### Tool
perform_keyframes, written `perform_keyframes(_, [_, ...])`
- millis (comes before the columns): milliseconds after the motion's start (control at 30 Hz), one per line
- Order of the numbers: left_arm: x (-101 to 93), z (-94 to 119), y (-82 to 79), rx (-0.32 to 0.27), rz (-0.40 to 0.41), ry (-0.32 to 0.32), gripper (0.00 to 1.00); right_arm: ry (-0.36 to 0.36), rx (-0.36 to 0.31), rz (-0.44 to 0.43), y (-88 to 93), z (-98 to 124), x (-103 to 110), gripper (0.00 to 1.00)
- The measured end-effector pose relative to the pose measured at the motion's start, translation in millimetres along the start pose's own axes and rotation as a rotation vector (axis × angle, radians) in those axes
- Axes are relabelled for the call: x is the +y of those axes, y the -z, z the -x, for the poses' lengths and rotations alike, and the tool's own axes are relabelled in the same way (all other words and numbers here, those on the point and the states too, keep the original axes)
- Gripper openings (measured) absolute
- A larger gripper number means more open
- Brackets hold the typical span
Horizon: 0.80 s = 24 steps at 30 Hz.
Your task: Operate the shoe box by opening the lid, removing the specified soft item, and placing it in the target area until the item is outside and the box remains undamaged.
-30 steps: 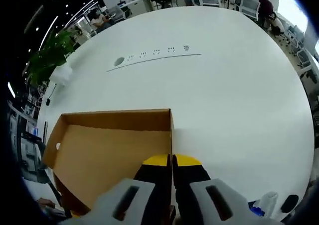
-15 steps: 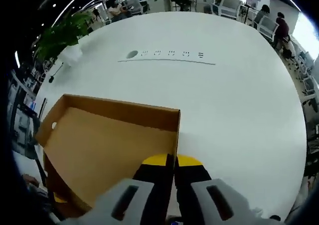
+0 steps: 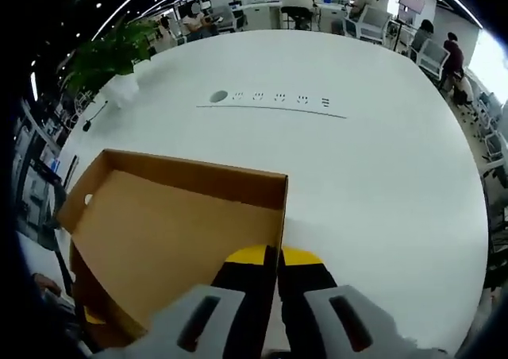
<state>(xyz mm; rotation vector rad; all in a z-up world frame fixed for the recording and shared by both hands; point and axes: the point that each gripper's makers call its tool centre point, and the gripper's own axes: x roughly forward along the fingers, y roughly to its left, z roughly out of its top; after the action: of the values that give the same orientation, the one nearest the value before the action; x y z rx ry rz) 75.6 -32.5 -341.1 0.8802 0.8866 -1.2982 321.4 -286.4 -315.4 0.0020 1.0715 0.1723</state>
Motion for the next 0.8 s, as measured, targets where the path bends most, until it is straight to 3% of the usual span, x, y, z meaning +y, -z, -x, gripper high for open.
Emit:
perform_keyframes(133, [-0.8, 0, 0.2, 0.001, -0.001, -0.013, 0.02, -0.025, -0.018, -0.044, -4.5, 6, -2, 0.01])
perform_keyframes(500, [-0.1, 0, 0.0, 0.002, 0.019, -0.024, 0.02, -0.005, -0.093, -0.029, -12.5, 21, 5, 0.00])
perform_keyframes(667, [-3.1, 0, 0.8, 0.000, -0.020, -0.051, 0.02, 0.001, -0.131, -0.049, -12.8, 29, 5, 0.00])
perform_keyframes(800, [0.4, 0, 0.3, 0.006, 0.012, -0.029, 0.02, -0.004, -0.163, -0.061, -12.1, 38, 6, 0.00])
